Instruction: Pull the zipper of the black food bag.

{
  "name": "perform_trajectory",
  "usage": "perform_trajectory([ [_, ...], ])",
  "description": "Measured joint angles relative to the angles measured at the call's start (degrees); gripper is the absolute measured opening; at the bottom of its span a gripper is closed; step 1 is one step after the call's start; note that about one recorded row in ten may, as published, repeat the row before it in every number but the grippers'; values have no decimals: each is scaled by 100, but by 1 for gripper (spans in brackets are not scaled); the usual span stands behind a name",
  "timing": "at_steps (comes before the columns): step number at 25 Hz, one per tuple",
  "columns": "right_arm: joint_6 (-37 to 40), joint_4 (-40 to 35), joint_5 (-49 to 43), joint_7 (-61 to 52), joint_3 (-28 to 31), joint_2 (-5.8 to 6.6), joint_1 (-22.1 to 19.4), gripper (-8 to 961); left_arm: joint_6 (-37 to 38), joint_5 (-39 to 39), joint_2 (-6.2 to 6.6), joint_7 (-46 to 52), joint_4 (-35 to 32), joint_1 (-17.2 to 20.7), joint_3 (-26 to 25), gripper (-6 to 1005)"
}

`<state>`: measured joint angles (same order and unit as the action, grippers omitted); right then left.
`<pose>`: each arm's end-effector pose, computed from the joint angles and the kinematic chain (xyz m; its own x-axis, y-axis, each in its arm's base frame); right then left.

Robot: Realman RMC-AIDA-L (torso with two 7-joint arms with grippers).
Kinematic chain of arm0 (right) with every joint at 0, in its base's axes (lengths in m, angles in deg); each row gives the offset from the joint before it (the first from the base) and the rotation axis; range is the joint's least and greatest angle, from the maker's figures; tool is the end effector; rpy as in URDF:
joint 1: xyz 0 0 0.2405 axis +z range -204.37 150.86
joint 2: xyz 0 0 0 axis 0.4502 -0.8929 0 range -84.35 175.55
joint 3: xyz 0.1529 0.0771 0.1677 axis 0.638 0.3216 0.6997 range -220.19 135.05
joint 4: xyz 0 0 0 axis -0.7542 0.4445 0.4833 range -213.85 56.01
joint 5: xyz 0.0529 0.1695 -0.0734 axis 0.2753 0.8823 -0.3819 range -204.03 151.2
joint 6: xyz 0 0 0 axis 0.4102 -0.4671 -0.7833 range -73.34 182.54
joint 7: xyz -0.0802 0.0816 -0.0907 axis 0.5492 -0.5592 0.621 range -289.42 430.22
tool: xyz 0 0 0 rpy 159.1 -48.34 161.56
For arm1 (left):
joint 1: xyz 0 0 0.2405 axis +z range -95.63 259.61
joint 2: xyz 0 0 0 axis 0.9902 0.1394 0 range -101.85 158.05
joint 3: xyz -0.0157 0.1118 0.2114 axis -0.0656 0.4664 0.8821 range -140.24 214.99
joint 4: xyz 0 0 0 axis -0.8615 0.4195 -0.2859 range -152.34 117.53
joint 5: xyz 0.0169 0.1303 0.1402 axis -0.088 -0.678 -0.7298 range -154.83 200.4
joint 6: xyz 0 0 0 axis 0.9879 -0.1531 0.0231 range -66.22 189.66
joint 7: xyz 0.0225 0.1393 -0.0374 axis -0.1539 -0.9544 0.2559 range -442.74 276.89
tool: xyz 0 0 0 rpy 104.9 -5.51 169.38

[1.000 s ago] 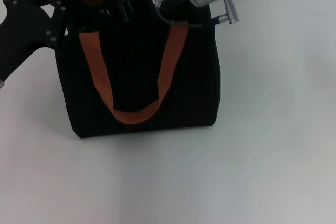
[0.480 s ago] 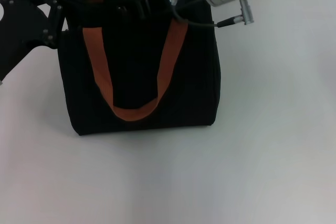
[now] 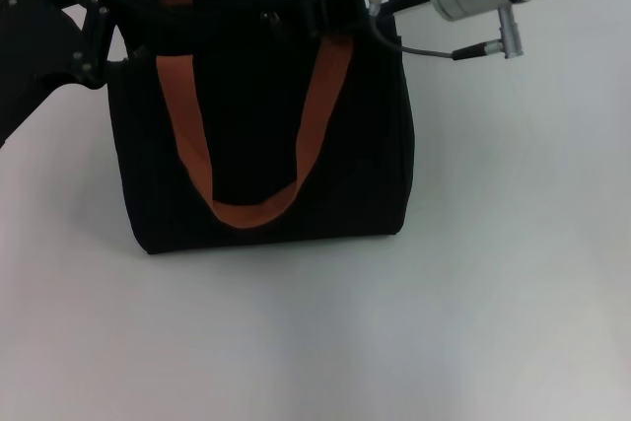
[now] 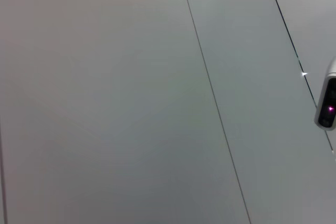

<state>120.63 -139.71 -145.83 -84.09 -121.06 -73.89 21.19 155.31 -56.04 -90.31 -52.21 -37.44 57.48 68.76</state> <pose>0.0658 0.3819 -0.0326 0.6527 -0.6938 -0.3044 -0.7479 -0.6541 -0.1129 -0.2525 0.3003 0.0508 0.6659 -0.3506 0.6585 0.3782 -0.6022 -0.7030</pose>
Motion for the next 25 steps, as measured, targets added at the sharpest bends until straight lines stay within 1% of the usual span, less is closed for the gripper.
perform_trajectory([
  [12,44,-408,-99,-52,25,-4,-447,2,1,42,9,4,0,1,-48,30],
  [18,158,-640,-180,-62,207,0,-662,10,1,60,12,5,-8,8,-63,30],
  [25,244,-677,-187,-37,293,2,-725,29,1,60,12,5,-19,8,-62,30],
])
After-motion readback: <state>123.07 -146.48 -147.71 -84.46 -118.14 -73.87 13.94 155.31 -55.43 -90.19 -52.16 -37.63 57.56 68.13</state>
